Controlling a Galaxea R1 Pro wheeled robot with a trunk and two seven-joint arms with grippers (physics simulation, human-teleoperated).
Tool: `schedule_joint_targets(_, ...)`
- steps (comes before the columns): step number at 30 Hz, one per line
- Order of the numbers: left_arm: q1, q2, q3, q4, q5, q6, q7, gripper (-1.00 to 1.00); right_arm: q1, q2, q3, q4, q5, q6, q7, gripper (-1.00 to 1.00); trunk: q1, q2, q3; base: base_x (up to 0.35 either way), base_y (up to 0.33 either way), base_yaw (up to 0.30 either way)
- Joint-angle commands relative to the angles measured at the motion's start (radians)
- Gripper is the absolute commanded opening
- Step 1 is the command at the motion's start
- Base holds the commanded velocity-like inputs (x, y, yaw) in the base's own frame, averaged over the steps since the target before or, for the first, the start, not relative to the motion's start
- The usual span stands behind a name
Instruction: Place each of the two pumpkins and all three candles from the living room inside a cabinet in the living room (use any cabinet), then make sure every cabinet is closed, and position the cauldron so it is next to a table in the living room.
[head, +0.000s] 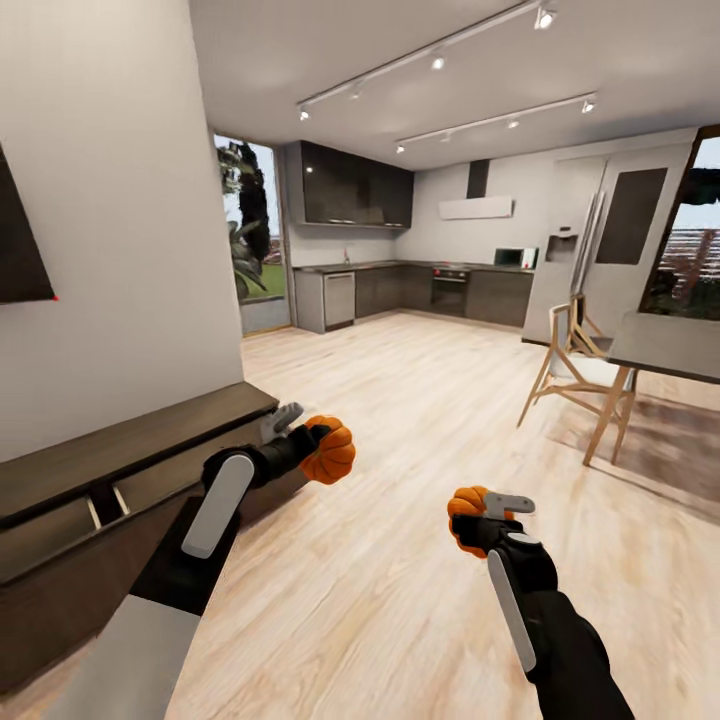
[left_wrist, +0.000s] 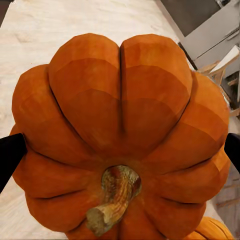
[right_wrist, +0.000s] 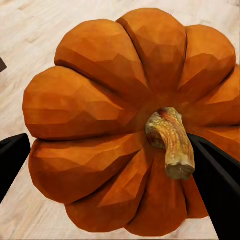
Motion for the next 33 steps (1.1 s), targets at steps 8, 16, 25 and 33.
schedule_joint_targets(8, -0.001, 0.0, -0.004, -0.019, 0.01, -0.001, 0.005, -1.0, -0.001, 0.0, 0.0, 0.0, -0.003, 0.004, -0.006, -1.0, -0.011, 0.021, 0.009, 0.252, 0.0, 0.042)
schedule_joint_targets(16, -0.001, -0.002, -0.007, -0.025, 0.01, -0.001, 0.004, -1.0, -0.001, 0.001, -0.001, 0.0, -0.003, 0.003, -0.006, -1.0, -0.011, 0.021, 0.015, 0.006, 0.0, 0.17)
schedule_joint_targets(25, -0.001, -0.001, -0.006, -0.025, 0.009, -0.001, 0.004, -1.0, -0.001, 0.0, -0.001, -0.002, -0.003, 0.004, -0.006, -1.0, -0.011, 0.021, 0.025, 0.012, 0.0, 0.209)
schedule_joint_targets(33, -0.001, 0.0, -0.006, -0.025, 0.007, -0.002, 0.005, -1.0, -0.001, 0.0, -0.001, -0.002, -0.003, 0.004, -0.006, -1.0, -0.011, 0.021, 0.033, 0.264, 0.0, 0.208)
